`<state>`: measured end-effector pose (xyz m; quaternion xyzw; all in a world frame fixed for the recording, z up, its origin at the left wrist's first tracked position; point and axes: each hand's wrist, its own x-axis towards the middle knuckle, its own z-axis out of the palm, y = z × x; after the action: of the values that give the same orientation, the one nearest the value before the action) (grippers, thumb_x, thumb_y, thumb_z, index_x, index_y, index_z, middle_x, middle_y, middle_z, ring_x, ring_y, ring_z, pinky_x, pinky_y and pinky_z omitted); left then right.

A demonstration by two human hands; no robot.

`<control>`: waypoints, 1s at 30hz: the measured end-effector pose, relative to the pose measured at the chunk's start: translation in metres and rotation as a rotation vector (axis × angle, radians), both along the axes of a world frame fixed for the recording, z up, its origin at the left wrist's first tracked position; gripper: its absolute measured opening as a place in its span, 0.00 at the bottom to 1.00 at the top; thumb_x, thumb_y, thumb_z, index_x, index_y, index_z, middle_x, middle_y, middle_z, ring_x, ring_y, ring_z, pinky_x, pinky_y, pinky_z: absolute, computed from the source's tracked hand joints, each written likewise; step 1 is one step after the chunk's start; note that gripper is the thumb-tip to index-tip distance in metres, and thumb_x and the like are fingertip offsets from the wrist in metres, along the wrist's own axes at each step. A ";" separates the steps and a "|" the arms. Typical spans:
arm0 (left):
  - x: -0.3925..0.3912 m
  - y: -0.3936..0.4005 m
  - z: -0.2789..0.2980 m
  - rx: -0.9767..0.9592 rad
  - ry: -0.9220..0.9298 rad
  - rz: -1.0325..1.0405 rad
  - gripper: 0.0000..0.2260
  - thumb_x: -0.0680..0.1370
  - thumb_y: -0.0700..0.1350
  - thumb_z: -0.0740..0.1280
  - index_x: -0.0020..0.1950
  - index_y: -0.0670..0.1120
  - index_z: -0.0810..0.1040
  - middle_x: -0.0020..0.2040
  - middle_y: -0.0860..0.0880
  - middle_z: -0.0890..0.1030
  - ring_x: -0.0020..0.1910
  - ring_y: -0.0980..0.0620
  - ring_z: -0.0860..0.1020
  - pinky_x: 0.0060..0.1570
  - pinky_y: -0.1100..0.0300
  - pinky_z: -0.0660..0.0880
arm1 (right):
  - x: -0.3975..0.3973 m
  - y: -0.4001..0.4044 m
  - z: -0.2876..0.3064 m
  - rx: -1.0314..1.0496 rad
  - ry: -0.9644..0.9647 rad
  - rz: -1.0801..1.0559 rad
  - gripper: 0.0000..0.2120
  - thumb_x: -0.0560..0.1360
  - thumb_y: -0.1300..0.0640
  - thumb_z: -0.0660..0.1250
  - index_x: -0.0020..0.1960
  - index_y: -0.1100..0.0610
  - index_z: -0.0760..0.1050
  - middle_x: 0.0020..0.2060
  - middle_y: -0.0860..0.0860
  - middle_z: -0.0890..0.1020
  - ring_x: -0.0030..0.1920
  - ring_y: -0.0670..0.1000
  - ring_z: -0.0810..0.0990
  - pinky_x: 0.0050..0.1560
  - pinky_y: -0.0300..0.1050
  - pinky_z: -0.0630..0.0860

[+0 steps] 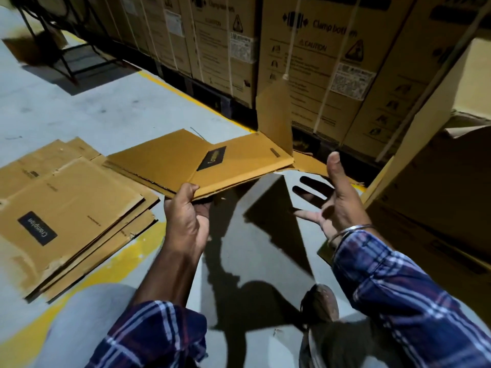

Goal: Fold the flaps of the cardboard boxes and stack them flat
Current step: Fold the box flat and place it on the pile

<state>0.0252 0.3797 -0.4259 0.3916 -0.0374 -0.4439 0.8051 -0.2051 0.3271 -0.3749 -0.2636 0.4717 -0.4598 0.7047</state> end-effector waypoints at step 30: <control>-0.034 0.011 -0.020 0.286 0.026 -0.164 0.09 0.80 0.30 0.63 0.42 0.39 0.76 0.38 0.44 0.80 0.33 0.48 0.81 0.29 0.60 0.79 | 0.018 -0.047 -0.053 0.185 0.272 -0.312 0.49 0.70 0.55 0.80 0.81 0.57 0.54 0.74 0.58 0.69 0.71 0.60 0.71 0.60 0.56 0.75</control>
<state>-0.0093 0.3904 -0.4456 0.4920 0.0046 -0.5137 0.7028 -0.1867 0.2804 -0.4275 -0.1814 0.6374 -0.4782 0.5763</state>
